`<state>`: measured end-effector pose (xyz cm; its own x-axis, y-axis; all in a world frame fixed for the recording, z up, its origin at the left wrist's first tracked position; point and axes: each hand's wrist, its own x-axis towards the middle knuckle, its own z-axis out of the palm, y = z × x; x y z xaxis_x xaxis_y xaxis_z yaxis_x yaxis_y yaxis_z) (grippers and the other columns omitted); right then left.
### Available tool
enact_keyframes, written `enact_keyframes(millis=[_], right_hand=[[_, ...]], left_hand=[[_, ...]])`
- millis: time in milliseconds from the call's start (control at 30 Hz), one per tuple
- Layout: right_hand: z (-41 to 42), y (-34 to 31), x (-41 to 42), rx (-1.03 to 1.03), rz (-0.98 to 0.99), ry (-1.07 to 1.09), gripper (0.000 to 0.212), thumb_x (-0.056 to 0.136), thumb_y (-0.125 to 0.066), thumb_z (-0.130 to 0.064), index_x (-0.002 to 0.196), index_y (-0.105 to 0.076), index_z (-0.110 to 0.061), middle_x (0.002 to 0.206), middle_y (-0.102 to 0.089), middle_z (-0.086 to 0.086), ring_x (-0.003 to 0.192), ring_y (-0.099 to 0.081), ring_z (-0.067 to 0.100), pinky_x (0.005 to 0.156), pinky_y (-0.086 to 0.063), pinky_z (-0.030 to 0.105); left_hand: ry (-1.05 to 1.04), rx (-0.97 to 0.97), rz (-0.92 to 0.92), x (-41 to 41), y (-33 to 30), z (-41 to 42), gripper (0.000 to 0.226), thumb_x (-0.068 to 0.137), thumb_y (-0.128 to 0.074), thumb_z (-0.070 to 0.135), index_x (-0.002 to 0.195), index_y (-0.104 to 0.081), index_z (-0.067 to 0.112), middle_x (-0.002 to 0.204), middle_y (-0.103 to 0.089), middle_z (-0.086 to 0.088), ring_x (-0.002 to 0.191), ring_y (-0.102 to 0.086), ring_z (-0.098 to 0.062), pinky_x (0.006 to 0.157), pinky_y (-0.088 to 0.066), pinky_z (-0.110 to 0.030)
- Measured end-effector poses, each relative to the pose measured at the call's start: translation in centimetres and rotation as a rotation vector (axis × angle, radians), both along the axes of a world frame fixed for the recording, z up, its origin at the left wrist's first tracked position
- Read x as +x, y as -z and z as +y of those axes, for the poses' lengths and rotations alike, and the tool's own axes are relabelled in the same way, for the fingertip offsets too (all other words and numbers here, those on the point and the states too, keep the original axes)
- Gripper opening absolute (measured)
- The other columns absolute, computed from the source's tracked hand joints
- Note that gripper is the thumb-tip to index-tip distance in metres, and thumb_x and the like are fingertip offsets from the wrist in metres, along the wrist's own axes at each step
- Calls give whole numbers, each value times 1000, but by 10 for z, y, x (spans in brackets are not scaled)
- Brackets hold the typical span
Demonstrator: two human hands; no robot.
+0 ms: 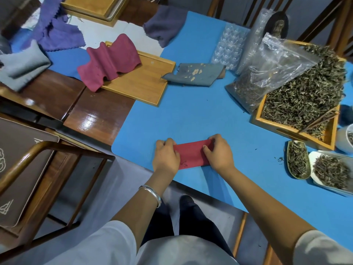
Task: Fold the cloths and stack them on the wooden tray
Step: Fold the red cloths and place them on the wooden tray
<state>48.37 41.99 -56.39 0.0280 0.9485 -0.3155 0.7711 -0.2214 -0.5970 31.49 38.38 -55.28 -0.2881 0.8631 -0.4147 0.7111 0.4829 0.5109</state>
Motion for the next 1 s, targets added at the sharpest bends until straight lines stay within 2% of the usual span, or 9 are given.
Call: enact_keyframes(millis=[133,267,333,467,533,633,733,867,1000], right_hand=[[1,-2,1,-39,-69,-15,19,83,-63,-26,91,-57,-10,95,-57,11,97,-49,26,75,-33,25],[0,-14,6,-70,121,-73,17,85,-63,-22,76,-49,-16,79,-57,2,79,-52,19,62,-36,20],[4,-25,5,-194,366,-45,16,89,-63,-19,82,-49,-14,79,-60,2,72,-56,17,64,-43,22],[21,-47,-14,-318,641,23,16,91,-61,-6,103,-53,-1,92,-61,30,84,-60,27,84,-51,44],[36,-55,-34,-321,684,77,19,91,-61,-5,108,-55,1,91,-61,24,84,-61,25,84,-51,36],[67,-67,-72,-295,703,154,5,92,-58,-5,88,-59,-2,76,-61,9,70,-57,16,65,-48,20],[104,-69,-115,-277,726,279,14,93,-56,-7,79,-57,-8,69,-59,2,61,-54,11,55,-45,18],[152,-61,-171,-206,699,419,12,96,-51,-10,85,-57,-13,78,-61,4,67,-57,13,57,-46,21],[186,-51,-209,-154,680,563,7,95,-50,-8,94,-56,-10,88,-62,8,75,-58,17,61,-48,23]], left_hand=[[84,48,-53,-7,0,-2,15,84,-52,12,99,-55,10,109,-46,-6,97,-48,-23,79,-48,-38],[80,136,-316,-25,-4,-10,6,86,-49,10,90,-47,14,67,-48,2,61,-47,-13,60,-37,-31],[6,165,-398,-38,-9,-7,6,88,-46,13,94,-46,17,72,-52,0,62,-51,-14,60,-44,-34],[-125,206,-429,-64,-23,17,13,97,-46,20,105,-46,30,89,-60,7,82,-63,-18,75,-55,-44],[-150,235,-439,-80,-30,36,16,97,-47,20,107,-46,33,90,-61,4,82,-64,-22,75,-55,-46],[-219,262,-505,-114,-38,78,23,95,-49,13,100,-49,35,89,-62,-4,83,-62,-28,77,-55,-50],[-239,236,-552,-155,-41,131,19,94,-52,8,101,-51,26,88,-62,-5,83,-60,-26,82,-53,-56],[-145,202,-541,-204,-40,195,19,90,-59,9,108,-52,12,88,-63,-3,88,-63,-26,89,-51,-43],[-48,116,-650,-226,-31,236,38,82,-65,-4,113,-46,8,95,-63,-4,82,-63,-3,82,-51,-21]])
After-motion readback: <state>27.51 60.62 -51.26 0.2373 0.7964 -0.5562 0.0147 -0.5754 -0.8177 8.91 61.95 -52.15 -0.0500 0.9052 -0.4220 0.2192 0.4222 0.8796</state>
